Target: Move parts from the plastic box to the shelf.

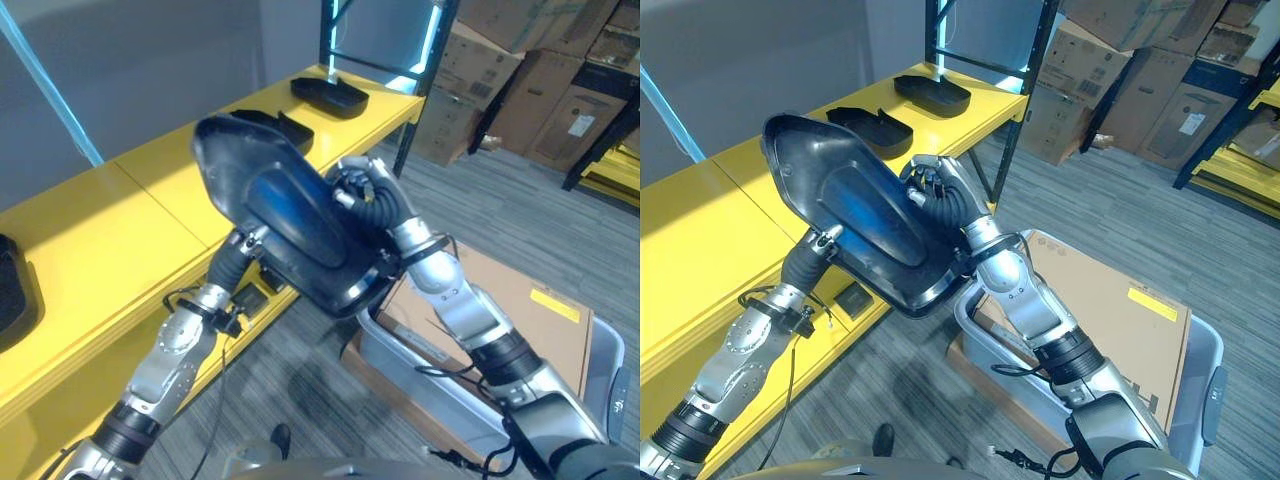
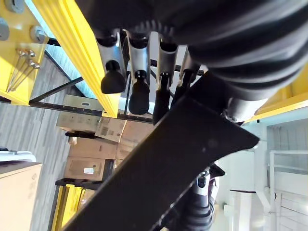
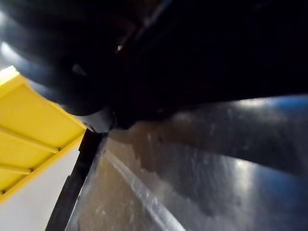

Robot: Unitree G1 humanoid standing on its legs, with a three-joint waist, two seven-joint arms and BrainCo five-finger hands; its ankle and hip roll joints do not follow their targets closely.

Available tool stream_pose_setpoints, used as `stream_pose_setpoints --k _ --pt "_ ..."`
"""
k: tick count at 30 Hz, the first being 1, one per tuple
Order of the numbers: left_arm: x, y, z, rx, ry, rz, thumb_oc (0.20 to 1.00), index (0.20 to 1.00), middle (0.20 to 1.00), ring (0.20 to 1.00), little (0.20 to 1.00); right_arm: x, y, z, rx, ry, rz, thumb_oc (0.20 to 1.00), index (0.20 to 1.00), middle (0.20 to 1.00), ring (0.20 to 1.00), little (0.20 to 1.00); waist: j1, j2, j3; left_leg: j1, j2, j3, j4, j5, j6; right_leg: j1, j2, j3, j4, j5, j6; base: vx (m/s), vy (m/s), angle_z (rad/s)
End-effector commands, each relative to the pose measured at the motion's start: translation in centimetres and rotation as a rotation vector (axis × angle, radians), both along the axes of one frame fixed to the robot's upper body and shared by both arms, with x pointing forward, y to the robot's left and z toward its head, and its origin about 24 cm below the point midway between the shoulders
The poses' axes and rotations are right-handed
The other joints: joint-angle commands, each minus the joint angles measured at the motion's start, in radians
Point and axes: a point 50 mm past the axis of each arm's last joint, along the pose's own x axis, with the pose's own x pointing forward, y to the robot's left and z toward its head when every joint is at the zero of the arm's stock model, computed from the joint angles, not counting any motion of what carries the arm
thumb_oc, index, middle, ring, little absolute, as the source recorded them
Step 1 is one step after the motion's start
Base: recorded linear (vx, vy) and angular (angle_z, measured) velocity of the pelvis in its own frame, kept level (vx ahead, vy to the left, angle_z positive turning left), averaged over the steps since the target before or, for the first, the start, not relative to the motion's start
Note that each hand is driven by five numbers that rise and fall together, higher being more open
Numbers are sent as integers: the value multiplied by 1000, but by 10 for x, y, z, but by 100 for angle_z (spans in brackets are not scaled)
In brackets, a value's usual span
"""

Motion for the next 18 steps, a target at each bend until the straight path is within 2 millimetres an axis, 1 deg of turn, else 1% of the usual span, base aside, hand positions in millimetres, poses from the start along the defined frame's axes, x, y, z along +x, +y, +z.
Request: stream_pose_setpoints --k 1,3,4,5,6,7,8,9,11,14,18 --pt "10 23 10 106 -109 136 200 200 200 200 200 -53 12 47 214 -243 290 200 200 200 200 200 22 -16 -76 68 95 75 41 -162 -66 -69 -16 7 183 -189 99 -46 -23 2" --pt "9 26 11 123 -126 169 200 200 200 200 200 -56 11 46 216 -244 296 200 200 200 200 200 21 -15 -76 68 95 75 41 -162 -67 -69 -17 8 184 -189 99 -19 -23 5" --pt "10 35 18 209 -202 280 200 200 200 200 200 -60 8 40 230 -233 284 200 200 200 200 200 20 -17 -74 68 95 73 42 -163 -68 -71 -17 10 185 -190 98 -24 -32 3" --pt "9 39 19 240 -227 331 200 200 200 200 200 -63 6 37 237 -230 272 200 200 200 200 200 18 -18 -73 68 95 74 43 -163 -68 -72 -17 11 186 -191 98 -33 -42 -1" --pt "7 42 19 260 -240 369 200 200 200 200 200 -64 3 33 242 -222 256 200 200 200 200 200 17 -19 -72 66 95 73 44 -164 -68 -73 -17 12 186 -192 98 0 0 0" --pt "7 42 19 260 -240 369 200 200 200 200 200 -64 3 33 242 -222 256 200 200 200 200 200 17 -19 -72 66 95 73 44 -164 -68 -73 -17 12 186 -192 98 -51 -46 0" --pt "3 48 19 352 -283 462 200 200 200 200 200 -67 0 20 231 -188 215 200 200 200 200 200 14 -20 -66 61 97 73 47 -166 -68 -81 -17 13 192 -194 98 -42 -36 1" --pt "3 48 19 352 -283 462 200 200 200 200 200 -67 0 20 231 -188 215 200 200 200 200 200 14 -20 -66 61 97 73 47 -166 -68 -81 -17 13 192 -194 98 -61 -53 1" --pt "0 51 21 373 -312 510 200 200 200 200 200 -67 -1 12 225 -162 197 200 200 200 200 200 10 -20 -63 58 98 75 53 -169 -69 -87 -17 15 199 -196 98 -35 -33 0" --pt "-4 56 22 408 -346 560 200 200 200 200 200 -67 0 6 215 -151 187 200 200 200 200 200 14 -21 -59 59 101 79 61 -173 -69 -88 -16 20 202 -198 97 -32 -49 -4" --pt "-10 61 31 374 -398 607 200 200 200 200 200 -66 6 12 229 -183 223 200 200 200 200 200 32 -24 -47 43 106 69 100 -181 -70 -89 -10 30 204 -200 95 -38 -54 -10"
